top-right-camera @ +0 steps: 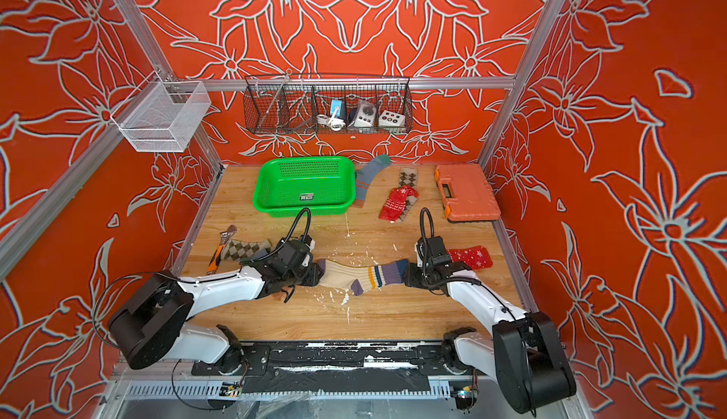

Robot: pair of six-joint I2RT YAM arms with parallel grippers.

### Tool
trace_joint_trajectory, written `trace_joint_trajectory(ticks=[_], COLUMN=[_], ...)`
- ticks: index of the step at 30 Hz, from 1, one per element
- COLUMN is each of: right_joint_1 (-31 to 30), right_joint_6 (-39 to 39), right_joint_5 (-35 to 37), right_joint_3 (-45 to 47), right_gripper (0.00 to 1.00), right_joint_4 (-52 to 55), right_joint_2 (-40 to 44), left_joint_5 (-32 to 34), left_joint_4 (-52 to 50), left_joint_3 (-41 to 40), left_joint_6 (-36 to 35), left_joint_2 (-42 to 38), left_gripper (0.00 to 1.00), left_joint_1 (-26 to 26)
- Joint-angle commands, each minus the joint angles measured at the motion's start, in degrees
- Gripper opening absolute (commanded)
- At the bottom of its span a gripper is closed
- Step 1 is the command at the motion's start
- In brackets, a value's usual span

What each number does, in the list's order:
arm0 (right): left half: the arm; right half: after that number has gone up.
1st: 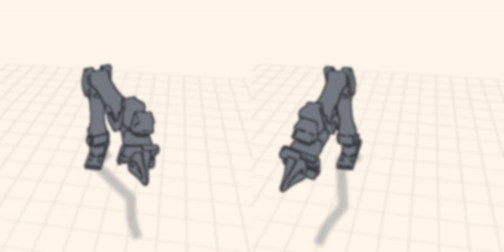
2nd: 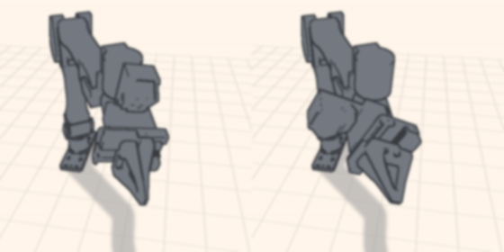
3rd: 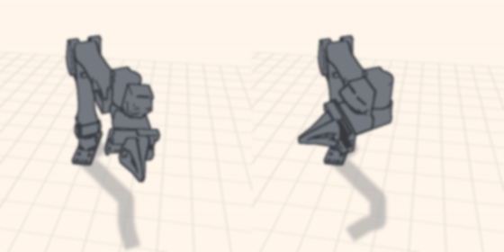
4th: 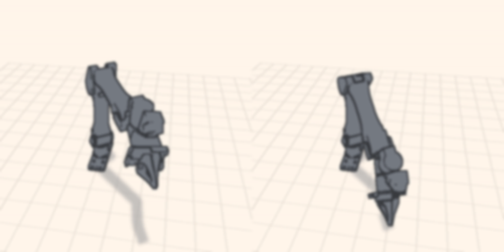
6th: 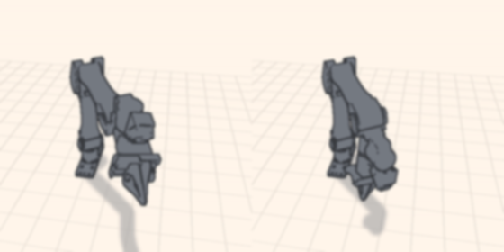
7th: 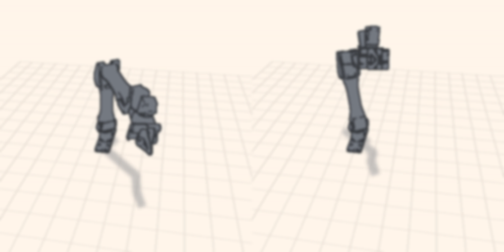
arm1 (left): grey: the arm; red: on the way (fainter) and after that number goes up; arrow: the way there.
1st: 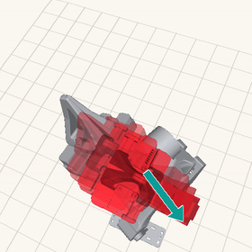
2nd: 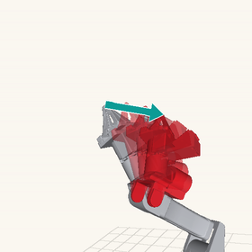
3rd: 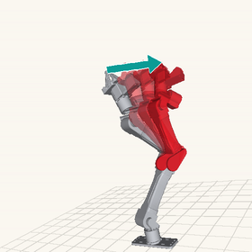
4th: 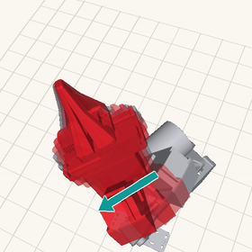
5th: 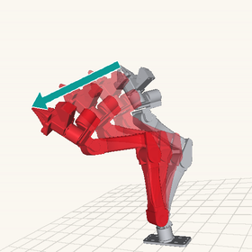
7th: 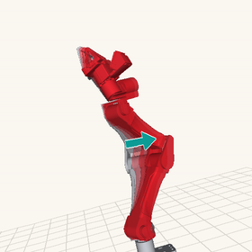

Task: Place the socks together as a pair
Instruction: Pick up a pair of socks from the center of the board.

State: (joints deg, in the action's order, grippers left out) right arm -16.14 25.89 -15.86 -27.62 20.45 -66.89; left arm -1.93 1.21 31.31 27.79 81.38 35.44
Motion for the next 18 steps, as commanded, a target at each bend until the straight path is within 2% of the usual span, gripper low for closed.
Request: trace_joint_trajectory(ticks=[1, 5, 8, 10, 12, 16, 18], right_joint_1=[0.06, -0.02, -0.16, -0.13, -0.12, -0.12, -0.18], right_joint_6=[-0.53, -0.66, -0.59, -0.58, -0.49, -0.04, 0.13], right_joint_5=[-1.08, -2.7, -4.03, -5.12, -6.51, -8.49, -8.73], right_joint_3=[-2.39, -3.46, -3.49, -3.76, -3.79, -4.71, -6.15], right_gripper=[0.51, 0.48, 0.42, 0.33, 0.22, 0.02, 0.0], right_joint_4=[-0.68, -1.13, -2.11, -2.45, -2.9, -2.58, -1.31], right_joint_2=[-2.47, -6.11, -7.4, -8.38, -8.71, -6.67, -4.56], left_joint_5=[-2.15, -3.15, -3.43, -2.79, -1.95, 0.46, 1.45], left_joint_4=[1.23, 2.46, 2.83, 2.68, 2.19, 0.87, 0.39], left_joint_3=[-0.92, -1.25, -1.22, -1.25, -1.0, -0.06, 0.62], left_joint_6=[-0.94, -1.06, -0.86, -0.77, -0.75, -0.08, 0.47], left_joint_2=[1.89, 3.66, 3.53, 3.02, 2.65, 0.25, -1.82], left_gripper=[0.41, 0.36, 0.16, 0.06, 0.0, 0.0, 0.0], left_joint_1=[-0.28, -0.27, -0.28, -0.28, -0.28, -0.28, -0.44])
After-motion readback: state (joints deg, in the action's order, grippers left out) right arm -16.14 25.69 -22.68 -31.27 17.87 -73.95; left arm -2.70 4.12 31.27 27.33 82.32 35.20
